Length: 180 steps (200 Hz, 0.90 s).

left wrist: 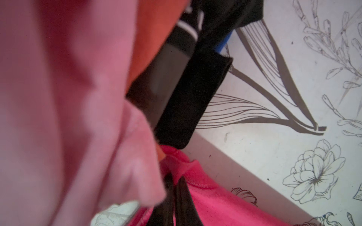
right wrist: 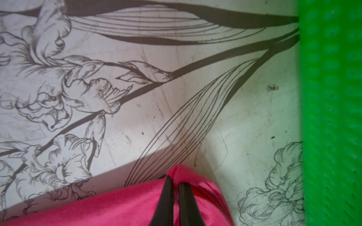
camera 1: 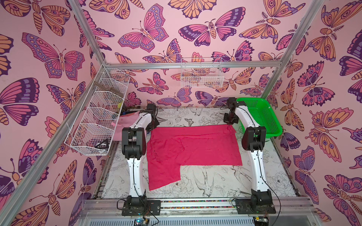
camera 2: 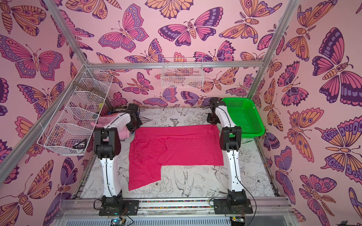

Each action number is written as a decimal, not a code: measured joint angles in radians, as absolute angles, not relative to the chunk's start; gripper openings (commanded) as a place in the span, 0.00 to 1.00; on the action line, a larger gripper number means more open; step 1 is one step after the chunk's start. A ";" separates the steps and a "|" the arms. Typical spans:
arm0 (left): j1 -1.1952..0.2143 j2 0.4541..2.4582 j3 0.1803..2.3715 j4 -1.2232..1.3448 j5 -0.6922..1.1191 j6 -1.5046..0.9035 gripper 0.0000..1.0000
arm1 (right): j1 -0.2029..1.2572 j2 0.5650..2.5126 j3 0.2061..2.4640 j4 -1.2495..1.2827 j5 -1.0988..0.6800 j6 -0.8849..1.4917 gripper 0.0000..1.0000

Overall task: Fold and stack t-shirts
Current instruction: Move the T-shirt to the center of the board.

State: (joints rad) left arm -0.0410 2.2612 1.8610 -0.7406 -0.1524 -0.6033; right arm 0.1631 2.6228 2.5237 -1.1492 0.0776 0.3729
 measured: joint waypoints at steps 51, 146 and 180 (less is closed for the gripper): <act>-0.033 2.261 1.863 -0.738 -0.153 -0.593 0.36 | 0.150 2.621 2.482 -1.106 0.097 0.369 0.45; -0.032 2.245 1.868 -0.738 -0.133 -0.579 0.51 | 0.147 2.477 2.382 -1.074 0.100 0.364 0.46; -0.031 2.181 1.868 -0.738 -0.095 -0.571 0.50 | 0.147 2.378 2.380 -1.070 0.095 0.354 0.46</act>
State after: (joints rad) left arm -0.0311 2.1807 1.8679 -0.7376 -0.0948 -0.5713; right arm 0.1474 2.3783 2.3802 -1.0702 0.0948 0.3538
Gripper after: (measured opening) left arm 0.506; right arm 0.461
